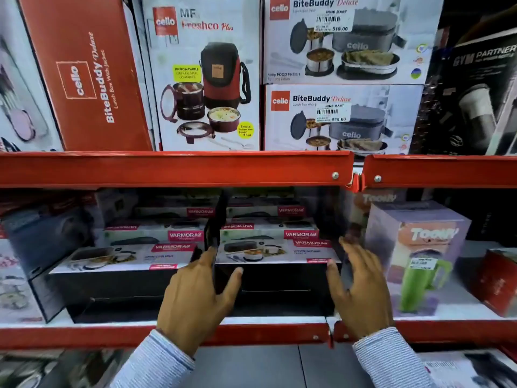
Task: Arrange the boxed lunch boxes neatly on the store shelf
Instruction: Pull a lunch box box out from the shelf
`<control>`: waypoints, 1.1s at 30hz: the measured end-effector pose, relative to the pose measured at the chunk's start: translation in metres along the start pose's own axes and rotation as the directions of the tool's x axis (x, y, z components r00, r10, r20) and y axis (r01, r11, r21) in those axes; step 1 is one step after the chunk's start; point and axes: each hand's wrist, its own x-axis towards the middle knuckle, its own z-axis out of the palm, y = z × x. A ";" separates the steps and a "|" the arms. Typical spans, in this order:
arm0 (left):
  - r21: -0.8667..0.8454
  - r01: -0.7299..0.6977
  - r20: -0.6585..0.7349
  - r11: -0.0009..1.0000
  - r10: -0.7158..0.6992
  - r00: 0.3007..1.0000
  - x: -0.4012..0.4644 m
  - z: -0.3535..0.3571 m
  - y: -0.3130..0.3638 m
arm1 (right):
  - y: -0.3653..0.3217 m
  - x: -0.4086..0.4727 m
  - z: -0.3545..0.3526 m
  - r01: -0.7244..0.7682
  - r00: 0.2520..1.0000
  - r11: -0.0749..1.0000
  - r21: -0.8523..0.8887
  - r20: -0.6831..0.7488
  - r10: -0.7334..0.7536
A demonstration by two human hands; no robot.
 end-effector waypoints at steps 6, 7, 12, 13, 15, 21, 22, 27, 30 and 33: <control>-0.103 0.155 0.133 0.982 -0.141 0.981 0.008 0.011 0.001 | 0.002 0.014 -0.002 -0.353 0.916 0.926 0.138 0.251 0.312; -0.136 0.197 0.161 0.971 -0.175 0.971 0.009 0.012 -0.001 | 0.004 0.017 -0.001 -0.369 0.911 0.914 0.168 0.262 0.320; -0.297 0.285 0.163 0.911 -0.246 0.956 0.010 0.001 0.003 | 0.011 0.022 -0.010 -0.432 0.887 0.841 0.325 0.323 0.330; -0.326 0.281 0.151 0.903 -0.243 0.958 0.011 -0.003 0.003 | 0.013 0.022 -0.012 -0.424 0.894 0.823 0.377 0.323 0.312; -0.386 0.265 0.146 0.884 -0.225 0.963 0.010 -0.009 0.002 | 0.015 0.022 -0.016 -0.426 0.899 0.769 0.476 0.315 0.303; -0.515 0.343 0.107 0.786 -0.337 0.935 0.009 -0.015 0.004 | 0.019 0.019 -0.018 -0.491 0.871 0.634 0.598 0.308 0.384; -0.525 0.356 0.101 0.773 -0.358 0.928 0.009 -0.014 0.005 | 0.019 0.017 -0.017 -0.495 0.869 0.645 0.583 0.305 0.391; -0.509 0.366 0.084 0.779 -0.378 0.922 0.005 -0.003 -0.002 | 0.029 0.012 -0.011 -0.460 0.888 0.688 0.561 0.273 0.371; -0.521 0.349 0.111 0.779 -0.343 0.933 0.001 0.000 -0.005 | 0.035 0.009 -0.007 -0.462 0.886 0.696 0.550 0.318 0.337; -0.507 0.318 0.121 0.801 -0.299 0.946 -0.004 0.006 -0.005 | 0.039 0.006 -0.003 -0.447 0.891 0.745 0.495 0.321 0.321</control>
